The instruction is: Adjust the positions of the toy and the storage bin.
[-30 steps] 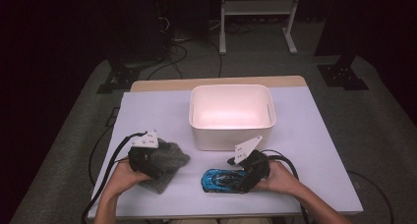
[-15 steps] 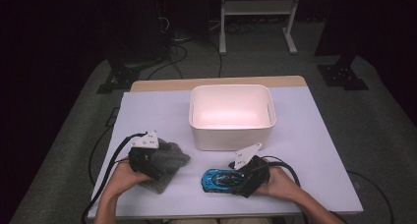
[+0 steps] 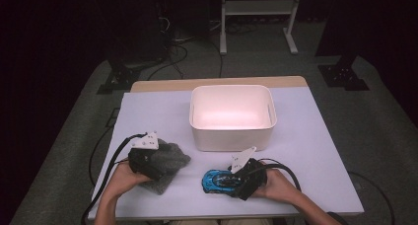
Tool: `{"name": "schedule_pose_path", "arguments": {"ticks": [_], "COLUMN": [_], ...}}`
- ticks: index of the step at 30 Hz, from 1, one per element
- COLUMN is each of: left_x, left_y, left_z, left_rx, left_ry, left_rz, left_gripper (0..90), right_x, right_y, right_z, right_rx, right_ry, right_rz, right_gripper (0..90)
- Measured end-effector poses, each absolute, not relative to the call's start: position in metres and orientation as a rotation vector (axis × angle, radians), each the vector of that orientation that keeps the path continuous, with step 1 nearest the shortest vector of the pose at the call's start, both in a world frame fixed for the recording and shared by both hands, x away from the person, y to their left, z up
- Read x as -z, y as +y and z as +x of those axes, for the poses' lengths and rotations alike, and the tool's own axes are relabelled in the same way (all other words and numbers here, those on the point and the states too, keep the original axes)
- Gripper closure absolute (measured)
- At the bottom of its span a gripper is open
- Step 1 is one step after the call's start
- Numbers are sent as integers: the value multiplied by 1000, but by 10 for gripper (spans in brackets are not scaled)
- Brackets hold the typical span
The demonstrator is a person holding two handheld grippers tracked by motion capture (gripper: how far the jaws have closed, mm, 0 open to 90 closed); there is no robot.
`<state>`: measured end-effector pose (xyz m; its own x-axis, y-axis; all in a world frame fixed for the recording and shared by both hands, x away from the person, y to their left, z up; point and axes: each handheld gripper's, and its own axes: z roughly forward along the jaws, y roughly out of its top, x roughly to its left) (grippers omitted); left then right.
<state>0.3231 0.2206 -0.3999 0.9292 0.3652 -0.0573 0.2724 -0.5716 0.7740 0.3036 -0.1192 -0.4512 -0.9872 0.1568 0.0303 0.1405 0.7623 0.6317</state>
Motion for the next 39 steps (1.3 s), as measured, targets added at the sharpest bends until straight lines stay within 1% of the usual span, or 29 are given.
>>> {"name": "schedule_pose_path", "arguments": {"ticks": [5, 11, 13, 16, 39], "left_x": [400, 400, 401, 401, 402], "left_y": [221, 221, 221, 220, 222], "left_z": [323, 323, 323, 323, 324], "left_rx": [-137, -136, -135, -136, -132], "left_ry": [452, 447, 447, 447, 446], "left_rz": [2210, 2209, 2212, 2216, 2219], "left_gripper": [103, 103, 103, 103, 103], "right_x": [453, 454, 454, 452, 449], "right_y": [-119, -120, -120, -119, -120], "right_z": [303, 301, 300, 300, 303], "right_rx": [-1040, -1047, -1044, -1030, -1022], "right_ry": [2910, 2886, 2889, 2901, 2935], "right_rz": [246, 246, 234, 220, 207], "right_gripper": [188, 196, 227, 241, 252]}}
